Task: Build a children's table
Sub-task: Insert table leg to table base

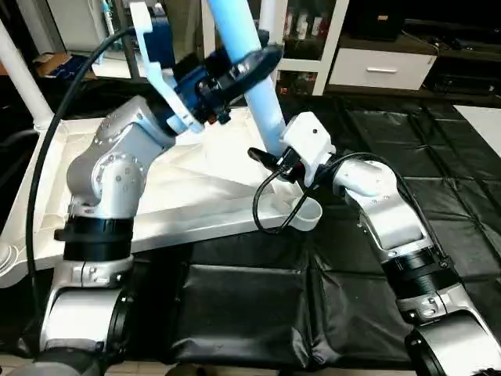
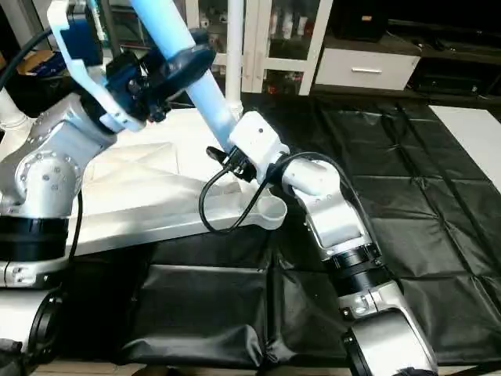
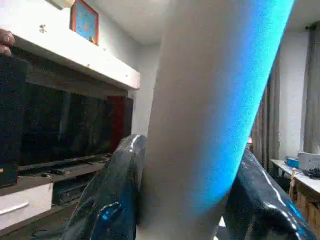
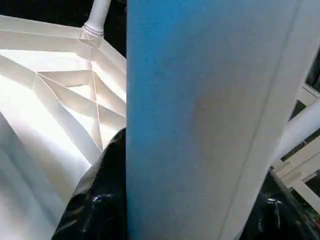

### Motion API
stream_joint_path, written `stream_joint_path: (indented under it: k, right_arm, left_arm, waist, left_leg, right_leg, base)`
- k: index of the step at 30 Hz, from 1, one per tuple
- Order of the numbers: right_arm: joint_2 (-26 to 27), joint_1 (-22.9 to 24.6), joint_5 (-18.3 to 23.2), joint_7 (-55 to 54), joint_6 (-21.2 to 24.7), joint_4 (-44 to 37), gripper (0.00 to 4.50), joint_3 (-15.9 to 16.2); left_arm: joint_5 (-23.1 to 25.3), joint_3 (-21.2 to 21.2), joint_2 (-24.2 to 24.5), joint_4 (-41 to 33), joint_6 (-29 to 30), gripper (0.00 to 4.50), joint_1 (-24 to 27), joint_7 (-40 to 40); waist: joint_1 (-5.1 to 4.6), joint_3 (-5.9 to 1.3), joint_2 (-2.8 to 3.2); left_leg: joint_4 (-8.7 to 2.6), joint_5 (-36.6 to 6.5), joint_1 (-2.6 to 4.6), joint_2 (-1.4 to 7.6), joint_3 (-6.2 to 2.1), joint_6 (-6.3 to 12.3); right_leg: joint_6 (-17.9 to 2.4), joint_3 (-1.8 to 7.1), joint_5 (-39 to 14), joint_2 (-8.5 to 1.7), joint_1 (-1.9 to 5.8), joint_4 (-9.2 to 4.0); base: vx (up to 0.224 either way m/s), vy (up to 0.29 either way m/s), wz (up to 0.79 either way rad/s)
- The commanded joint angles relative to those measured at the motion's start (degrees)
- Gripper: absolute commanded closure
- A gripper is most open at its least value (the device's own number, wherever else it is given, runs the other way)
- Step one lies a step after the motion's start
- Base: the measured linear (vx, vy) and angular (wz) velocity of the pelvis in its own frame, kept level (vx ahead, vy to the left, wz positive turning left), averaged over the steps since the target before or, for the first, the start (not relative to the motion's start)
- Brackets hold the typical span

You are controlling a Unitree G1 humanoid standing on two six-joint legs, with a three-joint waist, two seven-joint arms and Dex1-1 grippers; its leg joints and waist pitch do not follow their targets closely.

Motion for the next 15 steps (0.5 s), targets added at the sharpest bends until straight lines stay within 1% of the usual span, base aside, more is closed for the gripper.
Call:
stream_joint_path:
  k: [1, 4, 5, 8, 9, 10, 11, 12, 14, 15]
  right_arm:
    - [-0.08, -0.69, -0.17, 0.28, -0.58, -2.40, 2.61, 0.43]
    - [-0.14, -0.64, -0.71, -0.02, -0.91, -2.42, 2.61, 0.59]
    - [-0.14, -0.59, -0.97, -0.21, -1.09, -2.45, 2.61, 0.69]
    - [0.00, -0.34, -1.94, -2.16, -2.08, -2.59, 2.61, 0.54]
    - [0.06, -0.24, -2.22, -3.13, -2.17, -2.70, 2.26, 0.28]
    - [0.54, -0.08, -1.74, -4.16, -4.27, -2.85, 2.05, -0.50]
    - [0.63, -0.02, -2.04, -5.04, -5.51, -2.91, 1.91, -0.76]
    - [0.57, -0.01, -2.27, -5.26, -5.73, -3.04, 1.91, -0.73]
    - [0.50, -0.03, -3.25, -6.22, -5.84, -3.10, 1.76, -0.48]
    - [0.45, 0.06, -4.97, -8.14, -8.27, -3.49, 1.61, -0.13]
  left_arm:
    - [0.75, -0.14, -0.35, 1.29, 0.20, 2.61, -1.24, 1.28]
    - [1.25, -0.13, -0.45, 1.93, -0.19, 2.68, -1.38, 1.96]
    - [1.53, 0.03, -0.59, 2.13, -0.33, 2.71, -1.46, 2.70]
    - [1.65, 0.59, -1.25, 2.08, -0.13, 2.73, -1.66, 4.18]
    - [1.71, 0.89, -1.64, 2.02, -0.42, 2.73, -1.74, 4.81]
    - [0.73, 2.06, -2.81, 2.15, -0.15, 2.74, -1.91, 6.79]
    - [0.52, 2.38, -3.15, 2.24, -0.15, 2.75, -1.95, 7.58]
    - [0.20, 2.65, -3.52, 2.22, -0.02, 2.75, -1.95, 8.29]
    - [0.53, 3.24, -4.37, 2.34, -0.50, 2.76, -2.18, 10.72]
    - [2.20, 4.80, -6.24, 2.65, -1.95, 2.77, -3.19, 17.71]
  waist:
    - [0.08, -5.09, 0.67]
    - [0.09, -5.05, 0.74]
    - [0.16, -5.06, 0.82]
    - [0.12, -4.99, 0.79]
    - [0.12, -5.01, 0.73]
    - [0.12, -5.00, 0.80]
    - [0.14, -4.99, 0.73]
    - [0.10, -5.04, 0.72]
    - [0.08, -4.98, 0.62]
    - [0.08, -4.99, 0.68]
  left_leg:
    - [-4.71, -10.98, 1.99, 2.31, -1.43, -1.08]
    - [-4.71, -11.26, 2.09, 2.34, -1.40, -0.85]
    - [-4.70, -11.64, 2.16, 2.34, -1.42, -0.98]
    - [-4.79, -12.40, 2.20, 2.40, -1.44, -1.56]
    - [-4.78, -12.47, 2.19, 2.39, -1.44, -1.55]
    - [-4.74, -12.57, 2.16, 2.37, -1.42, -1.59]
    - [-4.75, -12.61, 2.09, 2.41, -1.44, -1.80]
    - [-4.72, -12.81, 2.07, 2.40, -1.46, -2.09]
    - [-4.75, -12.90, 2.06, 2.30, -1.48, -1.86]
    - [-4.71, -12.76, 2.01, 2.37, -1.49, -2.00]
  right_leg:
    - [-13.04, 1.34, -9.05, -2.44, 3.24, -3.00]
    - [-13.46, 1.33, -8.73, -2.40, 3.16, -3.05]
    - [-13.46, 1.32, -9.25, -2.45, 3.18, -3.06]
    - [-13.30, 1.30, -10.07, -2.40, 3.10, -3.15]
    - [-13.23, 1.31, -10.17, -2.44, 3.14, -3.17]
    - [-13.23, 1.35, -10.17, -2.47, 3.14, -3.17]
    - [-13.12, 1.33, -10.32, -2.54, 3.12, -3.23]
    - [-12.92, 1.29, -10.34, -2.47, 3.08, -3.15]
    - [-12.53, 1.30, -10.68, -2.37, 3.15, -3.20]
    - [-12.24, 1.32, -10.78, -2.39, 3.15, -3.19]
  base:
    - [0.000, 0.000, 0.00]
    - [0.000, 0.000, 0.00]
    - [0.000, 0.000, 0.00]
    - [0.000, 0.000, 0.00]
    - [0.000, 0.000, 0.00]
    - [0.000, 0.000, 0.00]
    - [0.000, 0.000, 0.00]
    - [0.000, 0.000, 0.00]
    - [0.000, 0.000, 0.00]
    - [0.000, 0.000, 0.00]
